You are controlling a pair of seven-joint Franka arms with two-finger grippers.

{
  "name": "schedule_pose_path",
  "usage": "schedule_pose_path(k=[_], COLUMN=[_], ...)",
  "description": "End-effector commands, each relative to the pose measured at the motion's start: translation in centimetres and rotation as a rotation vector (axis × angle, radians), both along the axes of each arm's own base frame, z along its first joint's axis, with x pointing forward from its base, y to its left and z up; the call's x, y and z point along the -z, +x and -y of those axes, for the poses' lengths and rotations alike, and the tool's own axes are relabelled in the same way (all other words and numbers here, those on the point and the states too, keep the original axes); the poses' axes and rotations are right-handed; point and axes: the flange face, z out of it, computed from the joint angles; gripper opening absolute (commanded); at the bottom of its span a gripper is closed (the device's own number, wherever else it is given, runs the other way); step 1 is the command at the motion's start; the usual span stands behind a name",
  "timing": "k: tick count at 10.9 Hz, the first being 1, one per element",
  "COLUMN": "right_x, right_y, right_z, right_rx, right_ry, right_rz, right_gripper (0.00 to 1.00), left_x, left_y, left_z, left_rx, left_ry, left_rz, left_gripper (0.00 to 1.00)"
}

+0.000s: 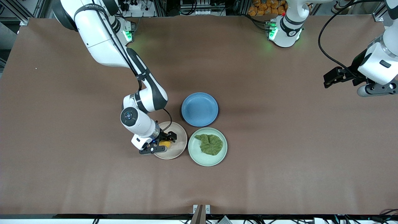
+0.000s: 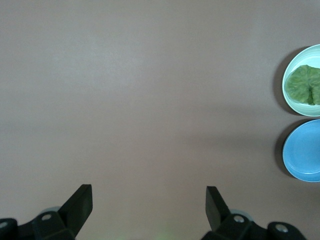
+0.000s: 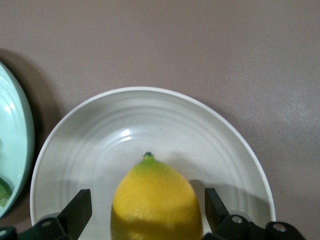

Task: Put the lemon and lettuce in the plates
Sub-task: 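Lower the lemon onto the cream plate and open the right gripper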

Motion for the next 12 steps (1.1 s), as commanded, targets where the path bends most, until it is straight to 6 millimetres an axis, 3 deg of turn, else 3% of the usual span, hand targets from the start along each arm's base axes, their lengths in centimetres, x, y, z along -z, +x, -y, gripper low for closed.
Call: schedule_pose_path(k=[1,5,9,12], right_x=[-1.3,-5.6,-8.5,-9.5], right_y=[0.9,3.2,5.1,5.9], right_z=[0.4,2.1,6.2,11.1], right_rx=[0.0,-0.017,0.015,-0.029], right_ry=[-0.009,-0.061,-0.068,-0.072], right_rz=[0.008,-0.088,-0.176,-0.216], right_gripper=[1.0,1.0,1.0,1.0], left_x=[-0.1,-0.2,-0.2,-0.2], left_y=[-0.1,0.2,0.1,0.1], left_z=[0.2,0.3,-0.1,0.0], left_rx=[0.037,0.036,0.028,0.03], left_ry=[0.02,0.008,0.008,0.005], left_rz=[0.035,0.049,0.043,0.041], left_gripper=[1.0,1.0,1.0,1.0])
